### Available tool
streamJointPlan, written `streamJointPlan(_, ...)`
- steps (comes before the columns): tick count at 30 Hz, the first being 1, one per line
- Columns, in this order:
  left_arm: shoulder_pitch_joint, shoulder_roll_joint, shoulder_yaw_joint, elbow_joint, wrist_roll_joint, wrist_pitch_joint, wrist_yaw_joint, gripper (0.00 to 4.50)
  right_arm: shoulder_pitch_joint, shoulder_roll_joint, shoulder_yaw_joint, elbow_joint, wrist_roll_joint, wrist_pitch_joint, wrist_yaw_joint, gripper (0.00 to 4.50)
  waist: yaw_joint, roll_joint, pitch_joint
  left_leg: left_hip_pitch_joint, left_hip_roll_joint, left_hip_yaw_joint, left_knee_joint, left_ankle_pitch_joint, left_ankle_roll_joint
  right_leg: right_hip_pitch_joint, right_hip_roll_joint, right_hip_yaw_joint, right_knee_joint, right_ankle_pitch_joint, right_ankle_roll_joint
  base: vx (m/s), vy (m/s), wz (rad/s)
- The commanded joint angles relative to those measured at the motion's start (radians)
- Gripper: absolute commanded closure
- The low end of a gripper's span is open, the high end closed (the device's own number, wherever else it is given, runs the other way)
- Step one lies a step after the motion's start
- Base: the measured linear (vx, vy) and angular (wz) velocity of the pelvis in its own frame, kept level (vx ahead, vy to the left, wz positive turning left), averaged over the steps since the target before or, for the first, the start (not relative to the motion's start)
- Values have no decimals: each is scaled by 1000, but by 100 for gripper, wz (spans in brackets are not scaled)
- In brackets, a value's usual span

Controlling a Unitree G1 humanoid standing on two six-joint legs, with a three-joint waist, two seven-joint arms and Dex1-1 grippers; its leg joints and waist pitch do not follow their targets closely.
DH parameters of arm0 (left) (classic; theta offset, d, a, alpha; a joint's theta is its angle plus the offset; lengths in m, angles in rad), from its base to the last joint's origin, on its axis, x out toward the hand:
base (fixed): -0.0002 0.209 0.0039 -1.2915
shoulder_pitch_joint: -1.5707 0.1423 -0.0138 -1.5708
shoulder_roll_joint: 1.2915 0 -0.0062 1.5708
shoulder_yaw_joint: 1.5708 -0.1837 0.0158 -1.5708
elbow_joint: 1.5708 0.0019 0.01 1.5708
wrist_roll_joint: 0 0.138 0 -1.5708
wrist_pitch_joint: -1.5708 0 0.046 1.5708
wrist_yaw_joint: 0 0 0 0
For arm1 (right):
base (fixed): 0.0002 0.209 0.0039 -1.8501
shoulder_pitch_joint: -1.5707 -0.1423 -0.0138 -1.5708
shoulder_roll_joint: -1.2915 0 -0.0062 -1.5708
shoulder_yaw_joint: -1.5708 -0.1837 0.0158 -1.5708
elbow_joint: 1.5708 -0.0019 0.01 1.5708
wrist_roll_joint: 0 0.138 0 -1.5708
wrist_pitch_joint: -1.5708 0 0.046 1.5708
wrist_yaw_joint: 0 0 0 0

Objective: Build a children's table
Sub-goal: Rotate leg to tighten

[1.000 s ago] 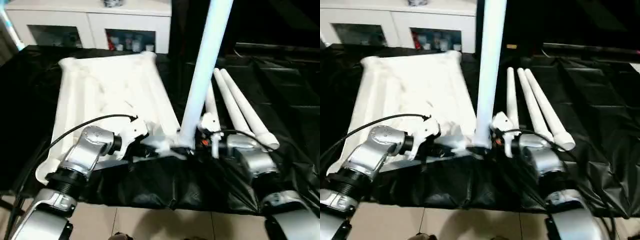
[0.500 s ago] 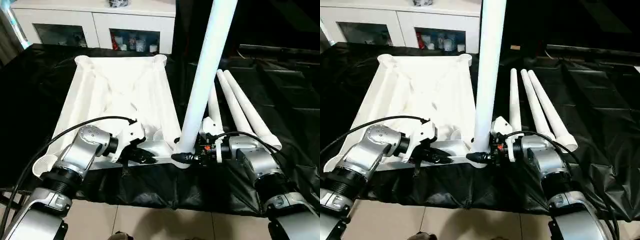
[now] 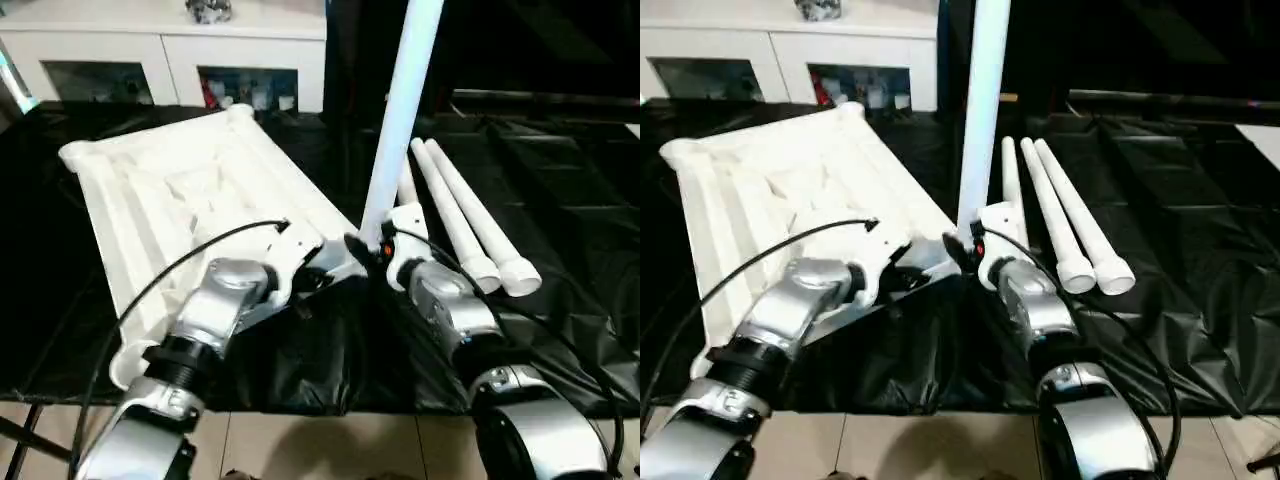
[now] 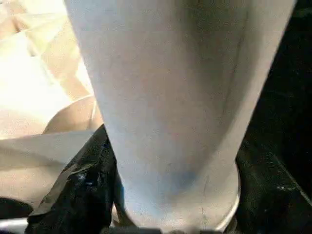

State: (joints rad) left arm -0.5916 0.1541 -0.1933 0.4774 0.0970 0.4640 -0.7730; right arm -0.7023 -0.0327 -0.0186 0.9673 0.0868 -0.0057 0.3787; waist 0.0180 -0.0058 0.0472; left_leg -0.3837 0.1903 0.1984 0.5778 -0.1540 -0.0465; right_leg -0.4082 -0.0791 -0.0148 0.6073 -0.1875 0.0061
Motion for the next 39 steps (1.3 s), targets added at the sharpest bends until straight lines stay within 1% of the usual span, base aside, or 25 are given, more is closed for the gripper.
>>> streamJointPlan(1,-16,-47,9,-13,-32,-8,43,450,17,60,30,68,-10,23,27,110,1,-5,-57,18,29,-19,-69,-368,6,22,-44,21,-94,-345,-169,0,0,0)
streamJointPlan(2,-17,-45,7,-15,-31,-9,38,450,12,60,24,77,-7,20,29,104,1,-6,-57,17,29,-18,-69,-360,9,23,-44,21,-93,-328,-176,0,0,0)
streamJointPlan(4,-17,-39,-2,-22,-29,1,30,450,1,52,28,90,-20,3,34,90,3,3,-57,18,30,-19,-70,-360,8,23,-45,21,-92,-321,-182,0,0,0)
streamJointPlan(5,-17,-33,-7,-27,-29,7,23,450,-1,40,38,86,-35,-16,36,75,2,0,-56,18,29,-18,-71,-365,7,24,-43,20,-93,-319,-183,0,0,0)
streamJointPlan(6,-16,-31,-8,-29,-31,10,21,450,-1,33,43,82,-41,-26,36,67,3,1,-56,18,30,-18,-72,-370,3,24,-44,19,-93,-322,-184,0,0,0)
streamJointPlan(10,-15,-26,-10,-28,-28,2,19,450,4,-4,57,45,-58,-32,39,67,3,0,-55,19,30,-20,-73,-381,0,24,-42,18,-93,-327,-183,0,0,0)
streamJointPlan(11,-13,-21,-12,-18,-27,-15,13,450,27,-45,57,-13,-51,-18,81,67,6,4,-55,20,30,-20,-73,-377,0,28,-41,18,-93,-320,-178,0,0,0)
streamJointPlan(12,-13,-21,-12,-18,-27,-15,13,450,27,-45,57,-13,-51,-18,81,67,5,3,-56,19,30,-18,-72,-374,3,27,-40,20,-93,-308,-179,0,0,0)
streamJointPlan(13,-13,-19,-13,-11,-23,-23,16,450,50,-77,62,-63,-49,-13,117,67,8,1,-59,18,30,-17,-71,-358,9,29,-41,20,-90,-281,-184,0,0,0)
streamJointPlan(15,-14,-18,-12,-7,-19,-28,26,450,85,-126,62,-144,-42,1,176,67,17,0,-61,16,29,-14,-68,-312,29,36,-39,20,-87,-221,-188,0,0,0)
streamJointPlan(16,-16,-15,-12,-4,-12,-42,37,450,106,-155,59,-196,-30,13,218,67,20,-1,-61,15,30,-14,-67,-296,34,38,-41,19,-87,-206,-190,0,0,0)
streamJointPlan(17,-17,-13,-14,-3,-6,-52,45,422,118,-170,56,-224,-23,18,243,64,22,-3,-62,14,29,-13,-64,-274,46,40,-40,20,-85,-180,-195,0,0,0)
streamJointPlan(18,-21,-14,-2,-4,-23,-38,32,422,135,-193,48,-268,-5,39,277,64,23,0,-63,11,28,-13,-63,-257,56,43,-41,19,-84,-164,-201,0,0,0)
streamJointPlan(19,-24,-14,12,-9,-48,-13,9,406,159,-225,37,-331,29,74,335,63,23,0,-61,11,27,-12,-63,-256,65,46,-39,18,-87,-163,-201,0,0,0)
streamJointPlan(20,-26,-12,20,-14,-59,-3,0,406,176,-254,31,-377,50,94,377,63,24,-2,-62,12,28,-12,-61,-249,68,47,-40,18,-85,-158,-204,0,0,0)
streamJointPlan(21,-28,-9,24,-16,-57,-10,6,392,189,-278,29,-411,62,106,407,63,26,4,-64,11,27,-12,-60,-235,75,48,-40,18,-84,-142,-214,0,0,0)
streamJointPlan(23,-35,-3,28,-9,-41,-48,37,373,215,-332,32,-471,85,135,474,63,26,3,-65,10,28,-13,-57,-215,86,49,-38,16,-80,-105,-227,0,0,0)
streamJointPlan(24,-39,4,30,-9,-41,-52,36,365,224,-356,34,-494,95,152,501,63,25,2,-64,7,28,-13,-57,-216,92,51,-39,14,-81,-108,-228,0,0,0)
streamJointPlan(28,-53,41,64,-48,-63,-44,27,365,264,-418,58,-586,121,232,578,63,25,1,-63,9,28,-13,-55,-213,98,50,-39,13,-82,-128,-230,0,0,0)
streamJointPlan(32,-78,102,134,-79,-77,-22,58,365,287,-400,97,-660,107,267,577,63,18,2,-64,7,29,-15,-56,-211,84,49,-37,10,-78,-137,-233,0,0,0)
streamJointPlan(34,-90,157,164,-80,-67,-12,83,365,292,-379,126,-707,98,303,557,63,19,6,-63,15,31,-14,-56,-222,74,43,-37,11,-79,-154,-232,0,0,0)
streamJointPlan(36,-98,232,186,-72,-30,-5,117,365,274,-342,155,-705,90,338,535,63,18,2,-62,14,30,-16,-59,-219,63,42,-35,11,-75,-164,-219,0,0,0)
streamJointPlan(37,-98,232,186,-72,-30,-5,117,365,274,-342,155,-705,90,338,535,63,16,4,-62,12,30,-18,-60,-218,59,42,-37,11,-73,-165,-218,0,0,0)
streamJointPlan(38,-91,297,187,-67,7,-1,133,365,258,-312,172,-694,79,357,504,63,17,5,-63,18,32,-15,-57,-222,51,38,-36,13,-76,-163,-218,0,0,0)
streamJointPlan(39,-85,337,180,-62,36,7,146,393,244,-293,179,-676,68,364,479,63,19,7,-64,16,31,-16,-59,-207,45,39,-35,13,-71,-147,-218,0,0,0)
